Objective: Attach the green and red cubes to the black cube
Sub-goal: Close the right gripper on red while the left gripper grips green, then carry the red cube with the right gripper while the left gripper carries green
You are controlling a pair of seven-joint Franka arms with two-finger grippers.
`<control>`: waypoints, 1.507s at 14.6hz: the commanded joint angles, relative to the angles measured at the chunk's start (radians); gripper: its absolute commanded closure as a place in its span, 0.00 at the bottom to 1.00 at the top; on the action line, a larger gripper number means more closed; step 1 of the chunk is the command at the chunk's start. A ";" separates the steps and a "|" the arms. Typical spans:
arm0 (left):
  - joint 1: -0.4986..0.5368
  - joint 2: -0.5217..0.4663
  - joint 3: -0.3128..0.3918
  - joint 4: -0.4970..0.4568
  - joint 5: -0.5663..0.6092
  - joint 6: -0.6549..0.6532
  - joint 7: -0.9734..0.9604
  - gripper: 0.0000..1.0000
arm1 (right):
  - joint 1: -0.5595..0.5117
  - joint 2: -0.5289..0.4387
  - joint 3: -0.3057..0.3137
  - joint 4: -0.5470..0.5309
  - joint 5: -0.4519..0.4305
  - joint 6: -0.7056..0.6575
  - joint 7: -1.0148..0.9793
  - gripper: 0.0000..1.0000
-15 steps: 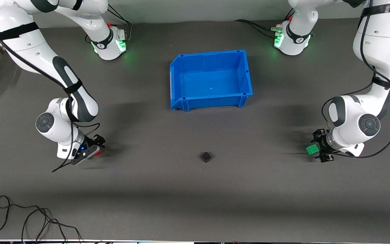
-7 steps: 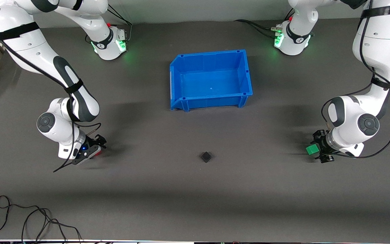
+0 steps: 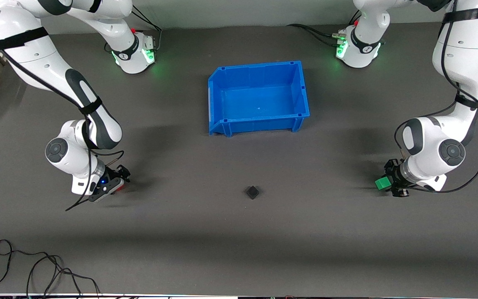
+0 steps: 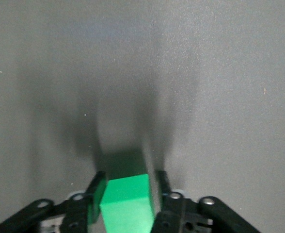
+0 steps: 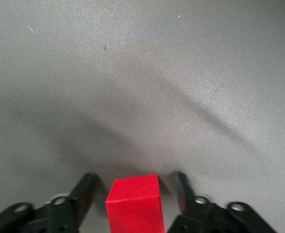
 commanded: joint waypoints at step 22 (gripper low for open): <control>-0.256 -0.023 -0.016 0.248 -0.013 -0.249 -0.120 1.00 | 0.224 -0.094 -0.009 0.129 0.475 -0.270 1.334 1.00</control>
